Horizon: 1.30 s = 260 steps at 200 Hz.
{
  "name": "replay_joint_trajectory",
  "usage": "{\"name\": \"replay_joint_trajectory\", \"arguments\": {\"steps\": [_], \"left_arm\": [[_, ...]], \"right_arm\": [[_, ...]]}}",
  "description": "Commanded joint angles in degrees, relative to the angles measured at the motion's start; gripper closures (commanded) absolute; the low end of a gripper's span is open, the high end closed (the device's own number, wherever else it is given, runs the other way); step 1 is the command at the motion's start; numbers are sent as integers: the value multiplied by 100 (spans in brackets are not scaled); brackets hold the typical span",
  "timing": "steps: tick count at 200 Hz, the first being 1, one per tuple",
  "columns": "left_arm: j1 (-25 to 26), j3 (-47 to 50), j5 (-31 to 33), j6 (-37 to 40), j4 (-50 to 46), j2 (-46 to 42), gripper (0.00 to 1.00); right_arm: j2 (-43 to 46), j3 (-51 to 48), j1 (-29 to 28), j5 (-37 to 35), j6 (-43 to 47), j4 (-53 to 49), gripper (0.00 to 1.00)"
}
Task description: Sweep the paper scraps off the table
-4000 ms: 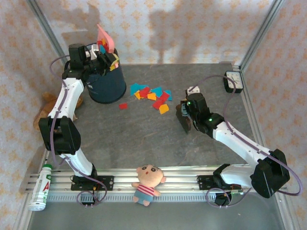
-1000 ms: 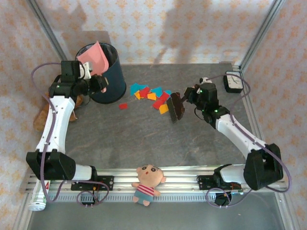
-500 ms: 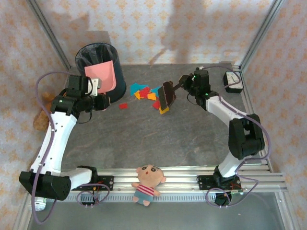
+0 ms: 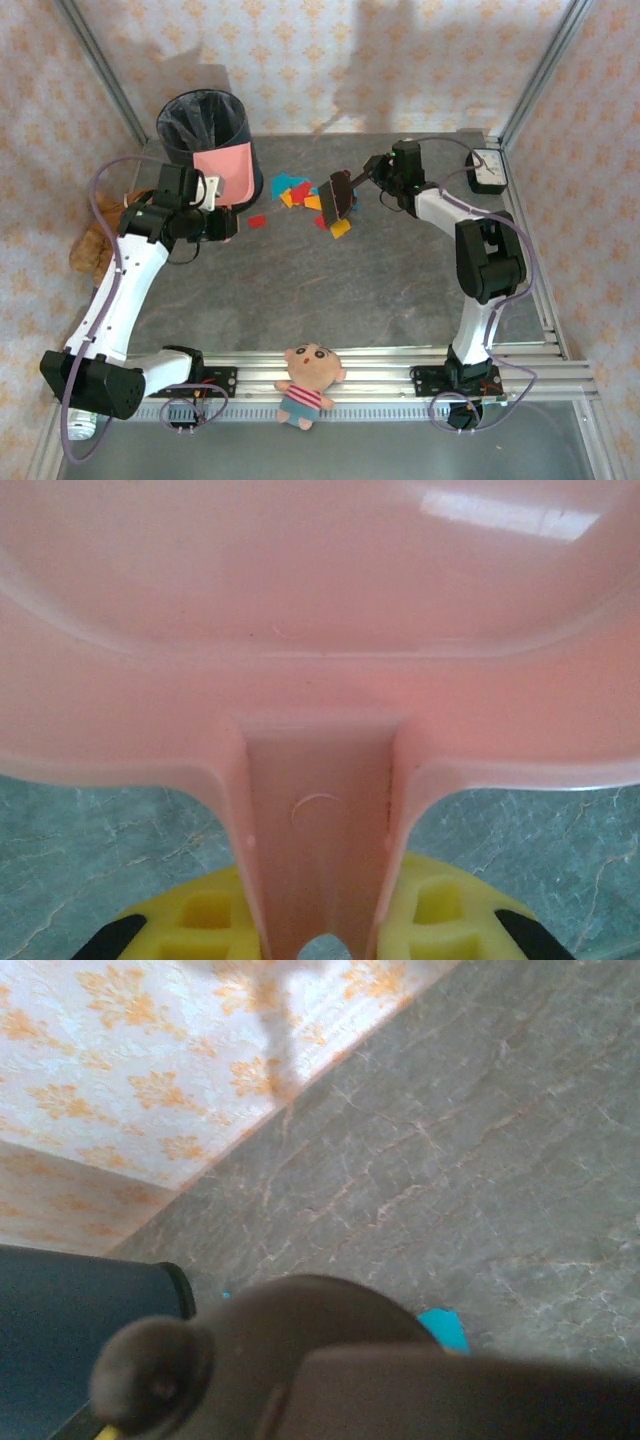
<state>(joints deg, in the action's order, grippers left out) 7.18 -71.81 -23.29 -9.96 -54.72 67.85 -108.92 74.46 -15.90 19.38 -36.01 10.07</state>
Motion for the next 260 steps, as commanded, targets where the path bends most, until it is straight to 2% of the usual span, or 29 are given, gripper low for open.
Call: {"name": "replay_joint_trajectory", "arguments": {"steps": [1,132,230,260], "left_arm": [[102,78,66,65,-53,-106,100],[606,-41,-10,-2,104,407,100],[1282,-202,377,410,-158,838,100],[1488,-228,590,467,-254,968,100]], "right_arm": [[217,-179,39,-329,54,-49,100],[1836,-2177,34,-1407,610,-608,100],[2547,-1851,34,-556,1030,-434,100],[2956,-1777,34,-583,1236,-614,100]]}}
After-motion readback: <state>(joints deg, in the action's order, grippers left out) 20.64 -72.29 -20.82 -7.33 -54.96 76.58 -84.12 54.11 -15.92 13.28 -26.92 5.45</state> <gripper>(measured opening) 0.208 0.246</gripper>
